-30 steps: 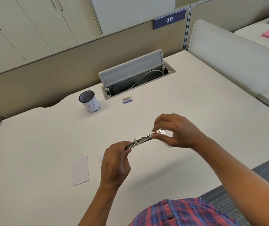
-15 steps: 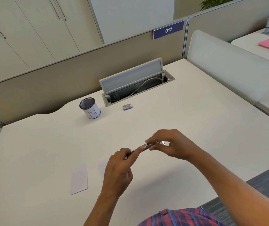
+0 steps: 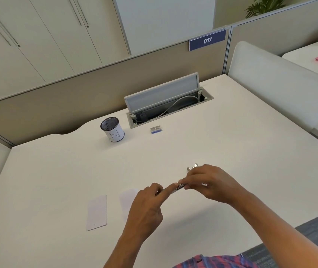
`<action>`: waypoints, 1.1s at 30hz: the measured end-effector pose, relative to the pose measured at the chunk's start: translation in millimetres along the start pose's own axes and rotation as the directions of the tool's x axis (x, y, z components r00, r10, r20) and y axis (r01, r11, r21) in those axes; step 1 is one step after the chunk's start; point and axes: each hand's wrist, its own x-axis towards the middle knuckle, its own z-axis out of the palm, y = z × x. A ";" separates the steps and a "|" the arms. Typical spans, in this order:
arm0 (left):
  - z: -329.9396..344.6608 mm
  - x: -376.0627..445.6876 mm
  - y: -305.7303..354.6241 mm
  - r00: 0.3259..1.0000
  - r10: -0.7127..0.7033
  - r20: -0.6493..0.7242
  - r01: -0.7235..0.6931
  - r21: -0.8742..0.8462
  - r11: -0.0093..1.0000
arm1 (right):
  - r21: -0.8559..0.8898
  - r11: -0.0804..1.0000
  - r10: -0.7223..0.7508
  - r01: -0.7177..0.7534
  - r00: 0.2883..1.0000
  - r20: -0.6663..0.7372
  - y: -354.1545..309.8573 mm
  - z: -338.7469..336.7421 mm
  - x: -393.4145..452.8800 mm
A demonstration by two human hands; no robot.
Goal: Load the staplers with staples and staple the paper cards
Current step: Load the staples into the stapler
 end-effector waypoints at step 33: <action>-4.6 -4.3 4.1 0.980 -0.156 -0.124 0.103 -0.356 0.929 | 0.381 0.866 0.332 -0.324 0.942 0.047 -9.1 4.7 2.0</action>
